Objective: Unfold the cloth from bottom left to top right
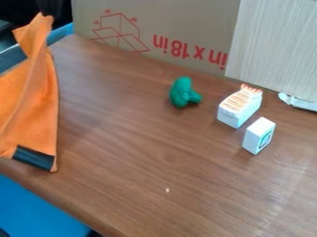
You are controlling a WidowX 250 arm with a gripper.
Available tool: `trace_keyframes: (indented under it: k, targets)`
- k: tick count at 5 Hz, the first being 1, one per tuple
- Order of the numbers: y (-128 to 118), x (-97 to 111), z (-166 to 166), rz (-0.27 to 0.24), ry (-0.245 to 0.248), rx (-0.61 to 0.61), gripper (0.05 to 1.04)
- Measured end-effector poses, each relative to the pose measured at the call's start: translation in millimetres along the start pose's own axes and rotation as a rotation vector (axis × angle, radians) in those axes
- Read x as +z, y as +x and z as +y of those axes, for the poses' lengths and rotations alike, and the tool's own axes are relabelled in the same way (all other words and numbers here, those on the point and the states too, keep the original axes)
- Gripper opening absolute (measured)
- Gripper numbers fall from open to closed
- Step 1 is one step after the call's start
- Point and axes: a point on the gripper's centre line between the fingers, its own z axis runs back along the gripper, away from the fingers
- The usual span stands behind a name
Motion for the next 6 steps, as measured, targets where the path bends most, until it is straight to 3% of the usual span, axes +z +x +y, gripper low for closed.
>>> trace_keyframes:
  k: [2, 3, 5, 6]
  targets:
    - [1, 0, -44, -0.038, 0.001, -0.047, 0.050]
    - [-2, -2, -68, -0.035, 0.001, -0.075, 0.050]
    - [28, -4, -102, 0.031, 0.006, -0.027, 0.071]
    - [31, -18, -110, 0.052, 0.025, -0.020, 0.212]
